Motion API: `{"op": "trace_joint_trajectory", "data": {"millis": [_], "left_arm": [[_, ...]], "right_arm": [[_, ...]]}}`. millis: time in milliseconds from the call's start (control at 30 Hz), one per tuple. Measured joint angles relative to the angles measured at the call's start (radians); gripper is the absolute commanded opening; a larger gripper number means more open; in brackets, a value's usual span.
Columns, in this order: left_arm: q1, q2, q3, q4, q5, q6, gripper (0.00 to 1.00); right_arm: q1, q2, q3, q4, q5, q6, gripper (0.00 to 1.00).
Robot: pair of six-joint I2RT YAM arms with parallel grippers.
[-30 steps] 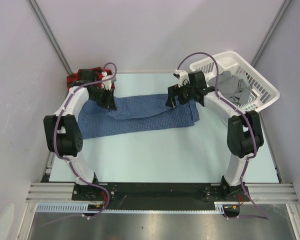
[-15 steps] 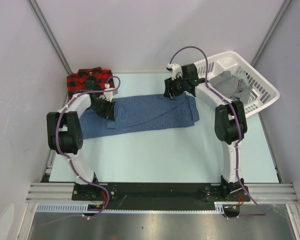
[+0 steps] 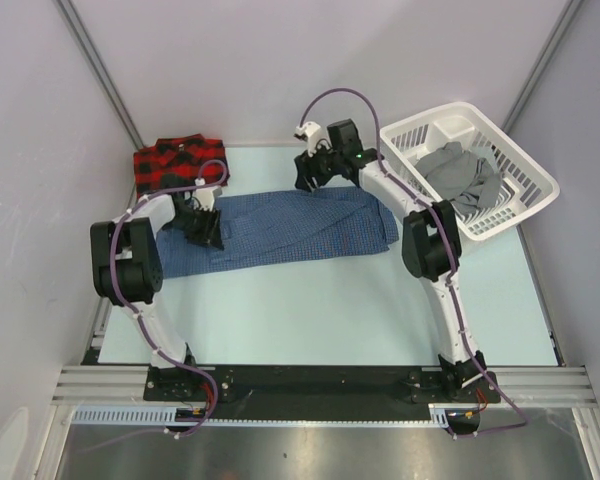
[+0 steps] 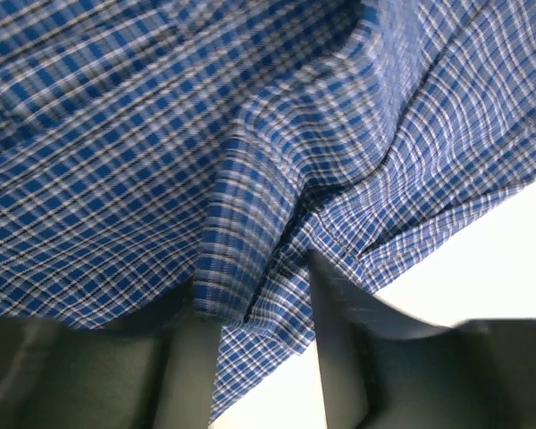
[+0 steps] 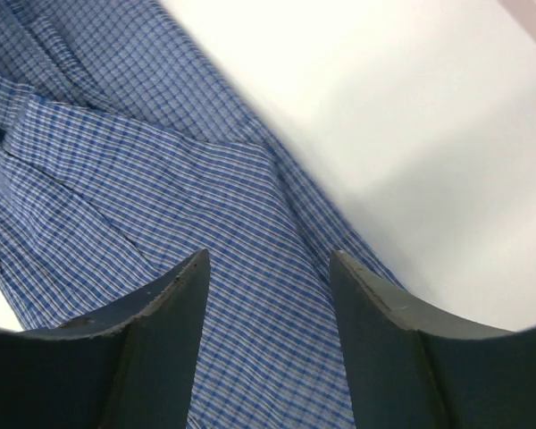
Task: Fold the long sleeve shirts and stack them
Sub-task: Fold the shirt
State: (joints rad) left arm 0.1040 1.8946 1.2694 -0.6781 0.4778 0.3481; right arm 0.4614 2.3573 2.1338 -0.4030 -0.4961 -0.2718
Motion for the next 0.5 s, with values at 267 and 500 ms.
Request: {"op": "trace_joint_trajectory", "data": {"millis": [267, 500], "left_arm": [[0.018, 0.014, 0.001, 0.002, 0.017, -0.007, 0.13], [0.019, 0.014, 0.002, -0.016, -0.011, 0.006, 0.46]], "right_arm": [[0.023, 0.027, -0.012, -0.035, 0.034, -0.019, 0.53], [-0.009, 0.025, -0.110, -0.035, 0.078, -0.028, 0.48]]}}
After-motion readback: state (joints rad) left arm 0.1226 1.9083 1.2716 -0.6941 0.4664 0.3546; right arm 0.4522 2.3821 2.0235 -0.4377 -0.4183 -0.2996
